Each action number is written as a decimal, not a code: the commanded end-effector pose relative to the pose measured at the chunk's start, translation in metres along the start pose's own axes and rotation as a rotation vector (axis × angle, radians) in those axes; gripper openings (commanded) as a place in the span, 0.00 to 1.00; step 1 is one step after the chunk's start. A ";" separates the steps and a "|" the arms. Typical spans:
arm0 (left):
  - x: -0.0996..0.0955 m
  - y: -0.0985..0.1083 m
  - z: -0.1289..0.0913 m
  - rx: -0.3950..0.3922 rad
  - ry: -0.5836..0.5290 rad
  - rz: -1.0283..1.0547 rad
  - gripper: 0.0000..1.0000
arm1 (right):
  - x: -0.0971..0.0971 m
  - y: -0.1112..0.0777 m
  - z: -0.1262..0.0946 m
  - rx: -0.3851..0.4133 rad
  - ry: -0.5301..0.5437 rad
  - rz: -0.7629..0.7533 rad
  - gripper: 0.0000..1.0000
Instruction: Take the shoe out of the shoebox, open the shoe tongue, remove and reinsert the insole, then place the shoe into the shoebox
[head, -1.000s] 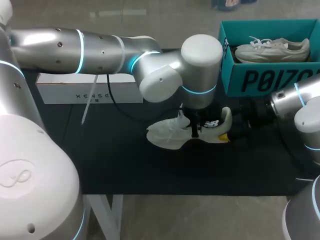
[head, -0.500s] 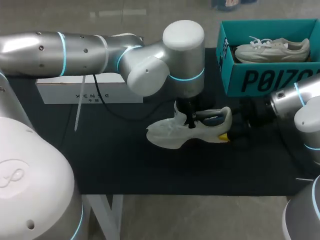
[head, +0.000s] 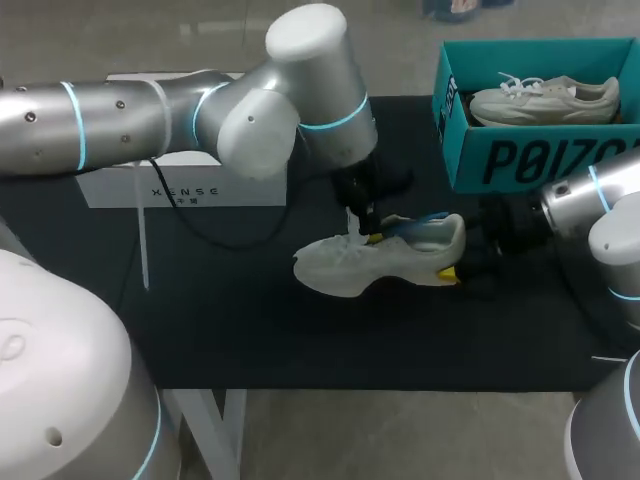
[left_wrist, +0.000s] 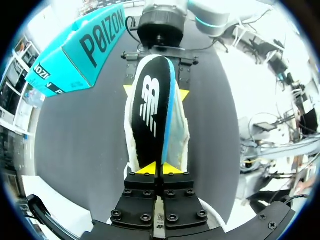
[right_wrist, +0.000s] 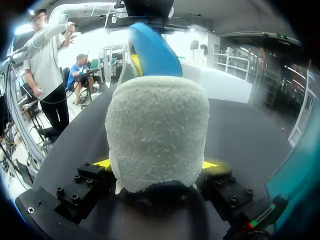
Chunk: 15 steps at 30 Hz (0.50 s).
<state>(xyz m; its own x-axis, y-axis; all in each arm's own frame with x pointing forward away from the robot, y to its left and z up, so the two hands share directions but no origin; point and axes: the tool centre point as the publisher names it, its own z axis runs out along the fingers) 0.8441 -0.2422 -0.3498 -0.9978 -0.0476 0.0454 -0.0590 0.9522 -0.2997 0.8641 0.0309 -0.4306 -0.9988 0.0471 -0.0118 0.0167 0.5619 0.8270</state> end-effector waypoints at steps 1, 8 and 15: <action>0.001 0.000 -0.010 0.050 0.008 0.018 0.00 | 0.000 -0.001 0.001 0.001 0.001 0.000 0.00; 0.000 -0.013 -0.012 0.114 0.034 0.048 0.00 | 0.000 -0.001 0.001 0.001 0.001 0.000 0.00; -0.002 -0.024 -0.013 0.144 0.054 0.072 0.00 | 0.000 -0.001 0.001 0.001 0.001 0.000 0.00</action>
<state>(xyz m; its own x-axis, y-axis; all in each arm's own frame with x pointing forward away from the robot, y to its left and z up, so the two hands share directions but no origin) 0.8440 -0.2577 -0.3293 -0.9978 0.0297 0.0598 0.0013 0.9042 -0.4270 0.8642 0.0304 -0.4305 -0.9988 0.0473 -0.0117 0.0170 0.5621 0.8269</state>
